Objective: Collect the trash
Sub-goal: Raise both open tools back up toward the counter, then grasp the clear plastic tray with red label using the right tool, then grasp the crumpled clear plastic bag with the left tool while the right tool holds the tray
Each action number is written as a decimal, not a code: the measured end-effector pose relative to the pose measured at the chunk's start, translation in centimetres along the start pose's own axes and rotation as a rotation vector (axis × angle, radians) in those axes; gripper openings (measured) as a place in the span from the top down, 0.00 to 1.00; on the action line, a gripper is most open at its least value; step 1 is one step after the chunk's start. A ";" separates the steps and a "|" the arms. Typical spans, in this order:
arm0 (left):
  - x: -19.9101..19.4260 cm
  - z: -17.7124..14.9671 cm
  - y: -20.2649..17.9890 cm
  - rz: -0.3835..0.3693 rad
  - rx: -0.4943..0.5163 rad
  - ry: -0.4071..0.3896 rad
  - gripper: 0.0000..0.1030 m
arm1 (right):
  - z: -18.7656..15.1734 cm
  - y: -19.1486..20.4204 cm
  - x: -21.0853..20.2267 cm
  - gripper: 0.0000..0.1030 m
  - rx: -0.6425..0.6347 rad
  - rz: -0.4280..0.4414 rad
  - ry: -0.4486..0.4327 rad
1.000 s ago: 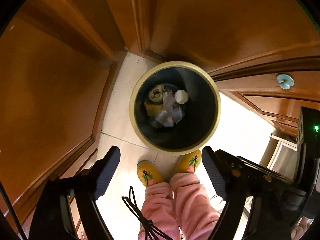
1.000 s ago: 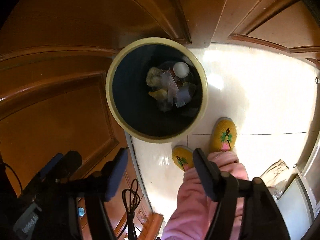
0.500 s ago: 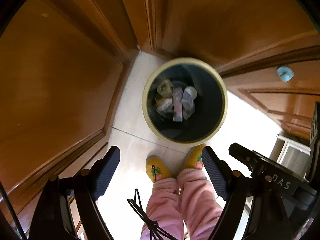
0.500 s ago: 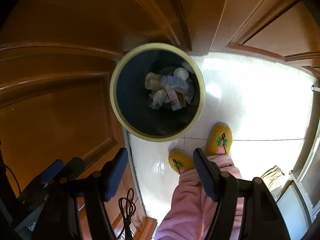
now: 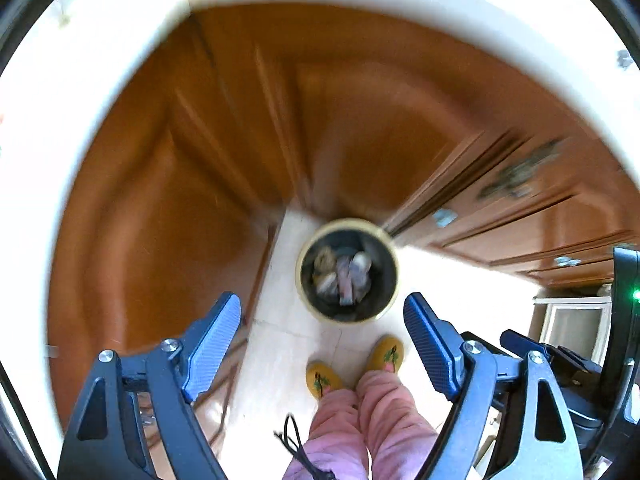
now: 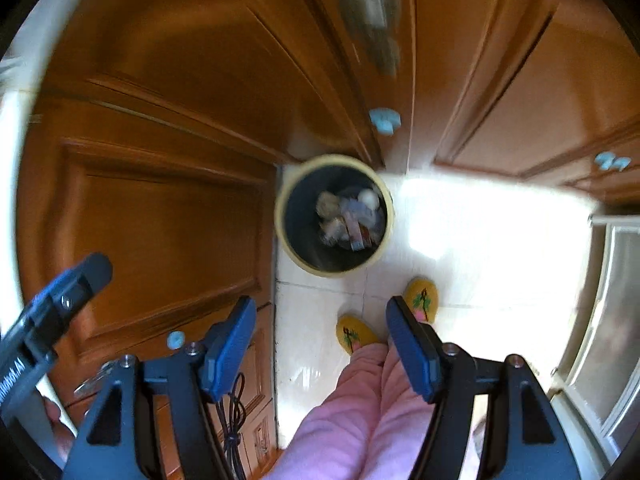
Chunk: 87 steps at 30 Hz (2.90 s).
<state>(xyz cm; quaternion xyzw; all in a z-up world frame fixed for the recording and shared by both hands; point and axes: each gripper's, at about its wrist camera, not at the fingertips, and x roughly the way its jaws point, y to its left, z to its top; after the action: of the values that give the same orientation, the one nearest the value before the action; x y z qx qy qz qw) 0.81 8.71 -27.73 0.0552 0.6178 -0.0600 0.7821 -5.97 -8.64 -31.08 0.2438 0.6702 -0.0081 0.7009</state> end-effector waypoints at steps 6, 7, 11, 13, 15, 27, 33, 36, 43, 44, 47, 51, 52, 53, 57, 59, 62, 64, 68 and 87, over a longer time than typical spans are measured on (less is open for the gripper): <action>-10.5 1.6 -2.3 0.150 0.175 -0.225 0.14 | -0.7 2.3 -11.8 0.34 -0.068 -0.055 -0.253; -11.7 1.8 -2.4 0.162 0.185 -0.254 0.14 | -0.9 2.6 -13.6 0.34 -0.067 -0.056 -0.293; -16.6 3.2 -2.3 0.110 0.161 -0.353 0.14 | -1.2 3.9 -19.8 0.34 -0.108 -0.067 -0.409; -18.5 4.0 -2.0 0.096 0.156 -0.403 0.14 | -1.4 4.8 -22.2 0.34 -0.141 -0.081 -0.464; -20.3 4.4 -1.6 0.093 0.157 -0.464 0.14 | -1.7 5.6 -24.1 0.34 -0.166 -0.091 -0.508; -25.7 8.3 1.5 0.089 0.053 -0.602 0.05 | 0.0 9.3 -28.8 0.34 -0.201 -0.021 -0.563; -23.3 11.1 3.0 0.099 -0.017 -0.566 0.05 | 4.1 10.8 -28.8 0.34 -0.221 0.031 -0.556; -21.6 13.0 3.8 0.120 -0.040 -0.550 0.05 | 6.9 11.6 -28.5 0.34 -0.245 0.053 -0.557; -17.7 19.3 6.2 0.165 -0.125 -0.509 0.05 | 17.0 12.9 -24.9 0.36 -0.265 0.115 -0.447; -17.2 20.3 6.5 0.178 -0.137 -0.507 0.05 | 18.6 13.1 -24.1 0.40 -0.270 0.128 -0.423; -15.8 23.2 7.0 0.202 -0.156 -0.503 0.05 | 23.3 13.7 -21.5 0.47 -0.274 0.167 -0.349; -13.7 26.3 7.3 0.239 -0.172 -0.486 0.05 | 28.8 15.2 -18.0 0.47 -0.282 0.216 -0.285; -13.2 26.9 7.4 0.247 -0.176 -0.478 0.05 | 30.1 15.8 -17.0 0.47 -0.285 0.228 -0.267; -12.6 27.4 7.5 0.252 -0.181 -0.470 0.05 | 31.1 16.1 -16.1 0.47 -0.286 0.236 -0.252; -10.6 28.5 7.6 0.262 -0.196 -0.432 0.05 | 34.9 18.3 -11.7 0.47 -0.278 0.262 -0.176; -9.9 28.8 7.6 0.271 -0.199 -0.415 0.05 | 36.2 19.3 -9.9 0.52 -0.276 0.269 -0.149; -9.1 28.8 7.7 0.278 -0.202 -0.398 0.05 | 37.7 20.6 -7.9 0.53 -0.269 0.274 -0.125; -8.9 28.8 7.8 0.283 -0.206 -0.390 0.05 | 38.3 21.2 -7.1 0.55 -0.264 0.273 -0.125; -8.6 28.7 8.1 0.284 -0.217 -0.377 0.05 | 38.8 22.4 -6.3 0.82 -0.275 0.274 -0.118; -11.0 31.7 -0.3 0.139 0.001 -0.422 0.05 | 35.8 11.2 -16.8 0.95 -0.151 0.252 -0.367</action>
<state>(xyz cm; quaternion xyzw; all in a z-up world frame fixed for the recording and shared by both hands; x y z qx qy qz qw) 28.70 3.63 -9.69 0.0842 0.4351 -0.0167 0.8963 29.60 -16.71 -12.18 0.2669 0.4945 0.0854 0.8228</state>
